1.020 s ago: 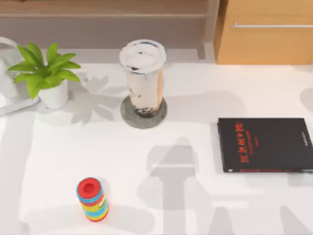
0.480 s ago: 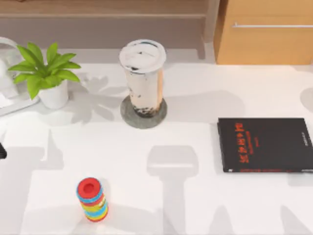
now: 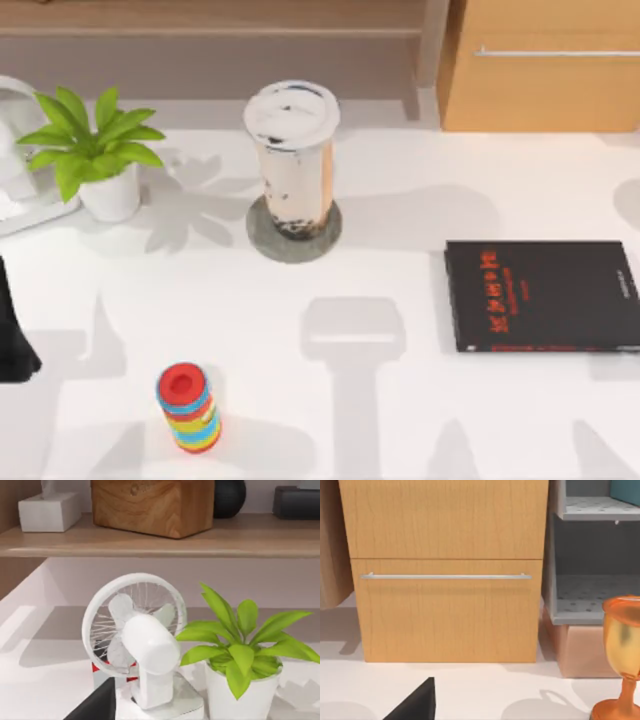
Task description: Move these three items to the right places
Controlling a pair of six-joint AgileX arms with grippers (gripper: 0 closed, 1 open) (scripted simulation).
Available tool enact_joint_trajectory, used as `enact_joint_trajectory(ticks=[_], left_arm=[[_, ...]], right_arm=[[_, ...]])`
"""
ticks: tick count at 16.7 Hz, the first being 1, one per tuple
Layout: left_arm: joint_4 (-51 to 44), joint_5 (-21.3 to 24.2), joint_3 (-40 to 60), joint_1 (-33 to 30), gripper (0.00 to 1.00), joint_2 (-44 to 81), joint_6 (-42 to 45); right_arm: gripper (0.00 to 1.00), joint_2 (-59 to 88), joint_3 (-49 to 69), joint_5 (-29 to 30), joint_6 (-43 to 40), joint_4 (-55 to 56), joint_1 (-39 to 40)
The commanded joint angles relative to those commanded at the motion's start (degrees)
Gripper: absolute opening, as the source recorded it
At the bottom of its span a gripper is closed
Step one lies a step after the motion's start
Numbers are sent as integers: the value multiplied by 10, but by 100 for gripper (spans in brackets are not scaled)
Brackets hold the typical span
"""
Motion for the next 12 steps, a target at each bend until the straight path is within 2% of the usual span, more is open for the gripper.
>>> enact_joint_trajectory(ticks=[6, 12], left_arm=[[0, 0, 0, 0, 100, 0, 0], [0, 0, 0, 0, 100, 0, 0]], right_arm=[[100, 18, 17, -5, 0, 8, -5], [100, 218, 186, -52, -1, 84, -56]])
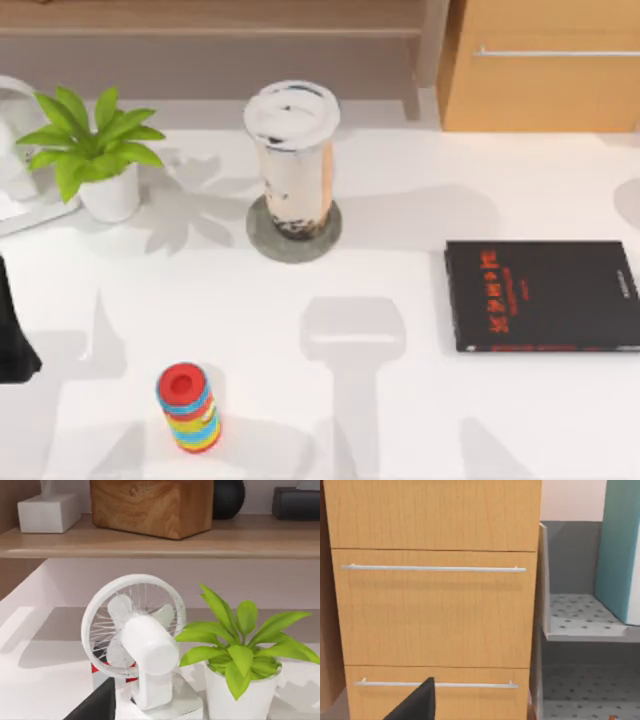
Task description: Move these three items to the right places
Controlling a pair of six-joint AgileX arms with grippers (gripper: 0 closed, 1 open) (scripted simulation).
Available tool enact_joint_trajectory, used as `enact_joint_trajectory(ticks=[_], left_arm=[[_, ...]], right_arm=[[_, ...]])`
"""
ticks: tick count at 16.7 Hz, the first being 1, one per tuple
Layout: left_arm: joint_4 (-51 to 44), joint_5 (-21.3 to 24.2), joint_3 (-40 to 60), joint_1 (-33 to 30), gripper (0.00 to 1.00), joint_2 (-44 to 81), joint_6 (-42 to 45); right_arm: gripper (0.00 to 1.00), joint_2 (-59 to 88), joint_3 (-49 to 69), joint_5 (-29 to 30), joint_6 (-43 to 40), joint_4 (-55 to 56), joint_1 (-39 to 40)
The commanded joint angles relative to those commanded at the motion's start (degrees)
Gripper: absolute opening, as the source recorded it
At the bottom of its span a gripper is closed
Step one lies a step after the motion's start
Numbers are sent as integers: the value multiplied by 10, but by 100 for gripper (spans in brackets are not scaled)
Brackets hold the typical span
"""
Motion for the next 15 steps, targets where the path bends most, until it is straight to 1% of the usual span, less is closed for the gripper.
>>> enact_joint_trajectory(ticks=[10, 13, 15], left_arm=[[0, 0, 0, 0, 100, 0, 0], [0, 0, 0, 0, 100, 0, 0], [0, 0, 0, 0, 100, 0, 0]], right_arm=[[100, 642, 408, -112, -2, 180, -121], [100, 789, 505, -139, -2, 224, -150], [100, 857, 554, -153, -3, 246, -164]])
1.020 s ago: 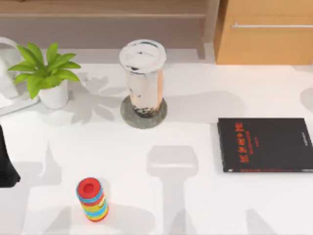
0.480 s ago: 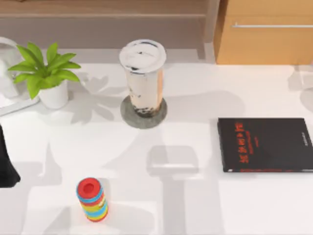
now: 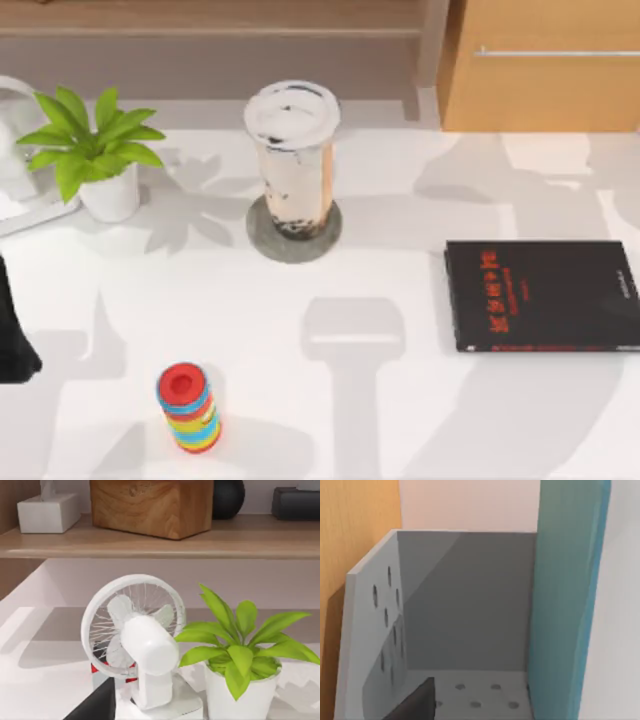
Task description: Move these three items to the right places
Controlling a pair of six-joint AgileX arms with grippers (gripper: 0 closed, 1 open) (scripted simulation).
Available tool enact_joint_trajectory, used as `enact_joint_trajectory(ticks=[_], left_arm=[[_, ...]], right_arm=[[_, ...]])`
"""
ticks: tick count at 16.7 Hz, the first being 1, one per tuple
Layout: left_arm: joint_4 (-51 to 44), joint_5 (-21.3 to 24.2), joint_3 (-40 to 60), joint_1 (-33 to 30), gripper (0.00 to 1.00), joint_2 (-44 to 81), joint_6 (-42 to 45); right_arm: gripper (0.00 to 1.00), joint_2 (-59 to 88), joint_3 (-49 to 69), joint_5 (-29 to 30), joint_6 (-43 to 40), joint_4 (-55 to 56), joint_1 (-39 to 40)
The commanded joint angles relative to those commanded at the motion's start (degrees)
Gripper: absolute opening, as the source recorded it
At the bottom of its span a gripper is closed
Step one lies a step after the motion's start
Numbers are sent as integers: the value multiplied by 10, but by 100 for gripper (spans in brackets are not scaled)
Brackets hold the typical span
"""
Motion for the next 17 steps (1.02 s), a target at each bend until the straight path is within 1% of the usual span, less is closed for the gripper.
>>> enact_joint_trajectory(ticks=[3, 10, 17], left_arm=[[0, 0, 0, 0, 100, 0, 0], [0, 0, 0, 0, 100, 0, 0], [0, 0, 0, 0, 100, 0, 0]], right_arm=[[100, 57, 43, -12, 0, 19, -13], [100, 64, 48, -12, 0, 20, -12], [100, 118, 129, 0, -1, -5, -2]])
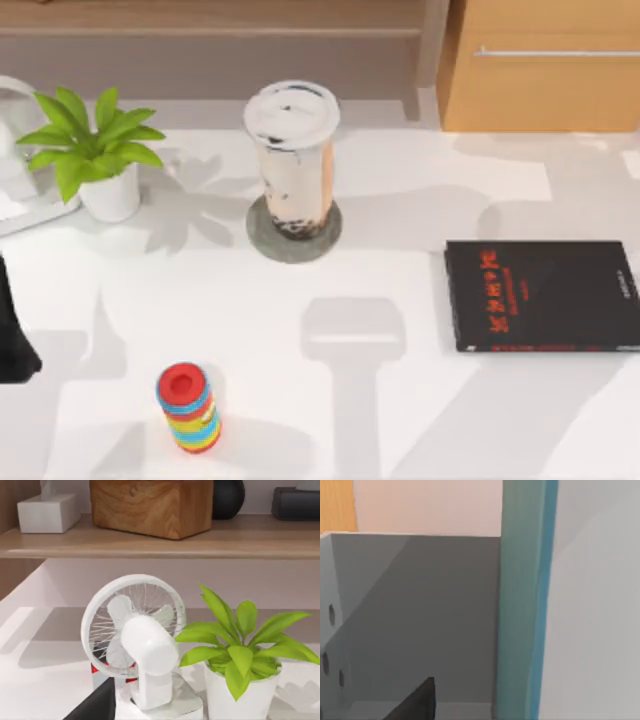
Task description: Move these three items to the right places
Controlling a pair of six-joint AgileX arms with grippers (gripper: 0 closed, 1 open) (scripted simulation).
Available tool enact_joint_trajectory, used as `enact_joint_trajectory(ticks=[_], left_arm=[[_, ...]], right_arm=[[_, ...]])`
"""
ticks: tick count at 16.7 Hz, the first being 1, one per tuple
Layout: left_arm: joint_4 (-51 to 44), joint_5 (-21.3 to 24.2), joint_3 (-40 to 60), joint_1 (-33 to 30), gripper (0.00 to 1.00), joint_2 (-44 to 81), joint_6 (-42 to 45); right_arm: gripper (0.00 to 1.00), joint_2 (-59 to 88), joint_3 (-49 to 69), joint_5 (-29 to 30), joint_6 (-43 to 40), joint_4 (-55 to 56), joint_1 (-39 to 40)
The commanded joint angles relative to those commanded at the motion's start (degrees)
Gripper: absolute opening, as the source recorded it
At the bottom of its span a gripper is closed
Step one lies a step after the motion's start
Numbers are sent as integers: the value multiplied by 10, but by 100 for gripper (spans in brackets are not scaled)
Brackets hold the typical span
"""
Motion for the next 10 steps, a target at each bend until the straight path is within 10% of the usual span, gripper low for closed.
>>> enact_joint_trajectory(ticks=[4, 10], left_arm=[[0, 0, 0, 0, 100, 0, 0], [0, 0, 0, 0, 100, 0, 0]], right_arm=[[100, 4, 6, 1, 0, -2, 1], [55, 4, 6, 1, 0, -2, 1]])
